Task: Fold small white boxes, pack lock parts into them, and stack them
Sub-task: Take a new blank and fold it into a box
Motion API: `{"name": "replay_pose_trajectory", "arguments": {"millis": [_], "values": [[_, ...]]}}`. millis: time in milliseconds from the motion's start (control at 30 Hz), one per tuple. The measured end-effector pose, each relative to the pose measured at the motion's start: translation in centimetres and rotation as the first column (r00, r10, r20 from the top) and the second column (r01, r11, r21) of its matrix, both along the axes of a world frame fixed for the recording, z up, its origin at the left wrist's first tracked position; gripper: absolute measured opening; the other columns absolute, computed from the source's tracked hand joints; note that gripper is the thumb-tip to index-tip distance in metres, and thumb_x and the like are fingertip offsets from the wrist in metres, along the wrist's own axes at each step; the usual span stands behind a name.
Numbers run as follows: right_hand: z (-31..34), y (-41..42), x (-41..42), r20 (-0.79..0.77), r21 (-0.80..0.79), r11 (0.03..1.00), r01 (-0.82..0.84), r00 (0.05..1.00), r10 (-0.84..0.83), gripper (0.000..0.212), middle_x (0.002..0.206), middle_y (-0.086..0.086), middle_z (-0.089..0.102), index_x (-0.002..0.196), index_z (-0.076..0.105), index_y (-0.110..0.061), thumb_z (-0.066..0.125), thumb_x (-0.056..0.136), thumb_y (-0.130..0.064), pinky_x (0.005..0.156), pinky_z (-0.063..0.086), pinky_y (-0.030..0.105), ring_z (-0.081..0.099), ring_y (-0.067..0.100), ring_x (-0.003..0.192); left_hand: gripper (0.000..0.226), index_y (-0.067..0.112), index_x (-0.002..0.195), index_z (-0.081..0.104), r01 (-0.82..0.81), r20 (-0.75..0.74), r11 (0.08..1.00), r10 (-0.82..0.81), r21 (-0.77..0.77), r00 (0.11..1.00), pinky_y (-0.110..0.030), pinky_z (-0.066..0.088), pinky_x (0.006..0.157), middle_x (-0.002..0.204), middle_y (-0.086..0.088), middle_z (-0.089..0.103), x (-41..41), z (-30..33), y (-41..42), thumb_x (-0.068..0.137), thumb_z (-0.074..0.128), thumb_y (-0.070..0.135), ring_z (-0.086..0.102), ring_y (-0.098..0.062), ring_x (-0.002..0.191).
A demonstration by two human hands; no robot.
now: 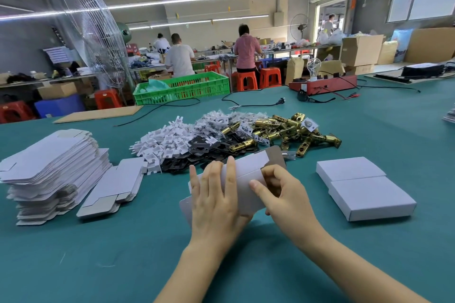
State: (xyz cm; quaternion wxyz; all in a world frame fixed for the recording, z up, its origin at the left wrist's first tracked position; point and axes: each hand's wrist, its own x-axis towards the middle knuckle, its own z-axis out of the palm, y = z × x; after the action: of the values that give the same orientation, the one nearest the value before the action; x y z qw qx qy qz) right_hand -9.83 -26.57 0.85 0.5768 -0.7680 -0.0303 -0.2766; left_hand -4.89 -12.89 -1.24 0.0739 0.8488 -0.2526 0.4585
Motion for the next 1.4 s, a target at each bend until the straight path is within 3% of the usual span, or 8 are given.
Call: {"name": "replay_pose_trajectory", "arguments": {"millis": [300, 500, 667, 800, 967, 1200, 1300, 1400], "values": [[-0.4, -0.8, 0.3, 0.071, -0.104, 0.994, 0.041, 0.997, -0.034, 0.020, 0.078, -0.012, 0.063, 0.084, 0.053, -0.030, 0.065, 0.089, -0.014, 0.064, 0.046, 0.031, 0.056, 0.011, 0.072, 0.092, -0.003, 0.118, 0.064, 0.011, -0.036, 0.999, -0.012, -0.035, 0.999, -0.044, 0.053, 0.076, 0.102, -0.021, 0.067, -1.2, 0.8, -1.0, 0.067, 0.058, 0.074, 0.067, -0.037, 0.089], [0.0, -0.7, 0.1, 0.164, -0.110, 0.994, 0.023, 0.986, -0.004, 0.031, 0.076, -0.017, 0.059, 0.084, 0.050, -0.035, 0.065, 0.088, -0.008, 0.062, 0.040, 0.014, 0.050, 0.003, 0.067, 0.055, -0.006, 0.110, 0.067, 0.089, -0.037, 0.987, -0.095, -0.136, 0.995, -0.034, 0.052, 0.061, 0.092, -0.016, 0.066, -2.0, 2.1, -0.7, 0.086, 0.052, 0.042, 0.064, -0.032, 0.072], [1.0, -0.7, -0.4, 0.361, -0.284, 0.950, 0.127, 0.933, -0.017, 0.019, 0.076, -0.013, 0.056, 0.091, 0.054, -0.028, 0.062, 0.085, -0.012, 0.064, 0.044, 0.018, 0.049, 0.005, 0.068, 0.044, -0.004, 0.105, 0.067, 0.227, -0.082, 0.932, -0.259, -0.281, 0.962, -0.027, 0.038, 0.058, 0.086, -0.011, 0.063, -2.6, 2.4, -1.0, 0.092, 0.049, 0.034, 0.059, -0.027, 0.065], [1.0, -0.4, -0.5, 0.527, -0.370, 0.884, 0.286, 0.848, -0.054, 0.026, 0.101, -0.004, 0.055, 0.105, 0.056, -0.013, 0.067, 0.083, -0.007, 0.081, 0.044, 0.014, 0.052, 0.008, 0.090, 0.038, -0.003, 0.108, 0.058, 0.265, -0.181, 0.810, -0.410, -0.523, 0.894, -0.028, 0.036, 0.065, 0.092, -0.011, 0.062, -2.6, 2.2, -1.2, 0.091, 0.052, 0.031, 0.054, -0.025, 0.075], [1.2, 0.8, -1.1, 0.507, -0.101, 0.893, 0.439, 0.795, -0.334, 0.045, 0.125, 0.003, 0.042, 0.118, 0.052, 0.001, 0.060, 0.087, -0.031, 0.098, 0.042, 0.031, 0.039, 0.006, 0.122, 0.020, 0.036, 0.101, 0.044, 0.218, -0.249, 0.619, -0.577, -0.755, 0.778, -0.007, 0.038, 0.070, 0.095, 0.017, 0.057, -3.2, 2.4, -1.8, 0.088, 0.058, 0.033, 0.051, -0.001, 0.081], [1.6, 0.1, -0.9, 0.592, -0.005, 0.852, 0.524, 0.688, -0.420, 0.035, 0.125, 0.018, 0.041, 0.113, 0.051, 0.002, 0.056, 0.090, -0.024, 0.104, 0.034, 0.027, 0.031, 0.001, 0.127, 0.015, 0.032, 0.100, 0.051, 0.219, -0.228, 0.464, -0.728, -0.858, 0.647, -0.015, 0.045, 0.065, 0.089, 0.016, 0.062, -3.8, 2.0, -3.0, 0.088, 0.058, 0.038, 0.058, -0.005, 0.077], [1.5, -0.6, -0.4, 0.469, -0.004, 0.905, 0.425, 0.800, -0.374, 0.040, 0.124, 0.004, 0.047, 0.116, 0.050, -0.005, 0.049, 0.092, -0.038, 0.099, 0.037, 0.026, 0.041, 0.006, 0.121, 0.018, 0.034, 0.101, 0.054, 0.209, -0.199, 0.385, -0.783, -0.899, 0.589, -0.019, 0.049, 0.069, 0.091, 0.018, 0.064, -3.8, 2.0, -2.8, 0.089, 0.058, 0.047, 0.061, -0.006, 0.082], [1.0, 0.0, -0.1, 0.222, 0.186, 0.973, 0.137, 0.959, -0.177, 0.059, 0.090, 0.001, 0.058, 0.094, 0.050, -0.012, 0.033, 0.088, -0.068, 0.072, 0.045, 0.027, 0.055, 0.021, 0.085, 0.021, 0.043, 0.104, 0.054, 0.246, -0.198, 0.369, -0.829, -0.896, 0.522, -0.019, 0.050, 0.075, 0.097, 0.019, 0.066, -4.0, 1.9, -3.0, 0.086, 0.055, 0.055, 0.063, -0.005, 0.088]]}}
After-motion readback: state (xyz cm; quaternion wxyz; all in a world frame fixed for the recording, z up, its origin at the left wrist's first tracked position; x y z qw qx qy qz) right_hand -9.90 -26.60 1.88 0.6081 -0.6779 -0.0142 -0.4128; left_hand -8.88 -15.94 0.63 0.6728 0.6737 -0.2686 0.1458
